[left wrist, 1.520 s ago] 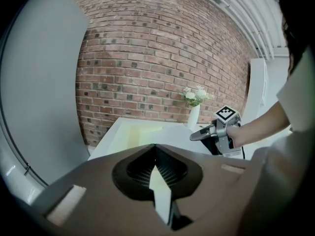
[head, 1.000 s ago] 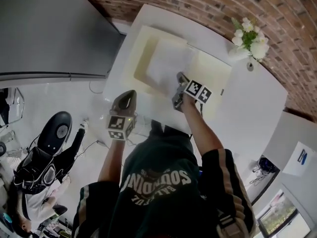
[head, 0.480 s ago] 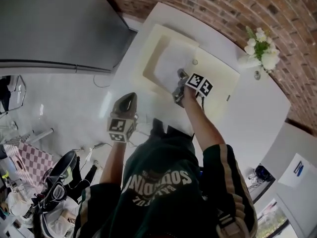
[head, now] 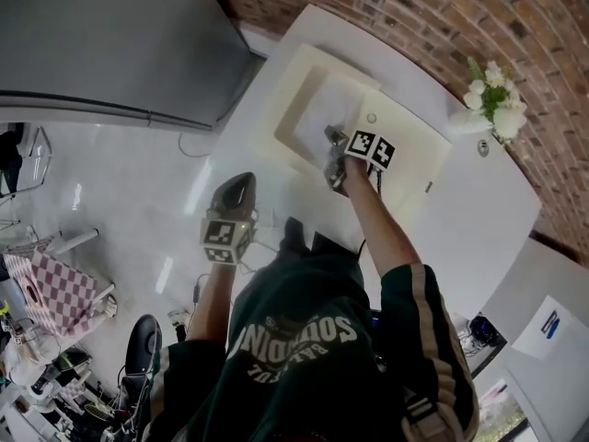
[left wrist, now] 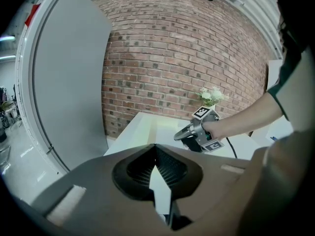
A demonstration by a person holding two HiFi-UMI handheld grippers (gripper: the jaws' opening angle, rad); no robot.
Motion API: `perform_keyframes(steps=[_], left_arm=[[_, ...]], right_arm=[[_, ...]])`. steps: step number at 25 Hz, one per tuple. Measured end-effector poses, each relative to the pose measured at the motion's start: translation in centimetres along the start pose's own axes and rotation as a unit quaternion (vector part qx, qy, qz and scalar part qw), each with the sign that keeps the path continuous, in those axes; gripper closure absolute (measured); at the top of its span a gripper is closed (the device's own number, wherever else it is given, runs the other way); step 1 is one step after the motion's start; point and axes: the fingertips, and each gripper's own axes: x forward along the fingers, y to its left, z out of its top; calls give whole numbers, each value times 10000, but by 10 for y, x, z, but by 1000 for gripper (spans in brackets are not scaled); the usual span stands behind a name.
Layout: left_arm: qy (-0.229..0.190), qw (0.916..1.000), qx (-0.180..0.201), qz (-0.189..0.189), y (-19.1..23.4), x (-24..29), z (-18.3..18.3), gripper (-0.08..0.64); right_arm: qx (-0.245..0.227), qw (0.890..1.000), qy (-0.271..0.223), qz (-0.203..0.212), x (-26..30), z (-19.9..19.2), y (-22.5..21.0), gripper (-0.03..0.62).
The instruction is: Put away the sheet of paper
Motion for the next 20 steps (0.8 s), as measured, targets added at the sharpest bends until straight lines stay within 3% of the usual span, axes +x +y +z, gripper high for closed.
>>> perform_keyframes(steps=[10,13,16,20], left_arm=[[-108,9998,112,-142,-11,-3,4,549],[-204,9993,191,-229,-18,-3,14,549],[-319,9986,260,-334,-25,-2,23,549],[-441,9974,353,-451,-31,-3,34,549]], right_arm=[[-599,9965,34,-575,-30,-8,-18,447],[-825,9943,-155,-658,-47,-4,-18,499],[-1119,9908,-535,-538,-67,2,-9,591],[-1544,9837,-850,-368,-90,1,7,591]])
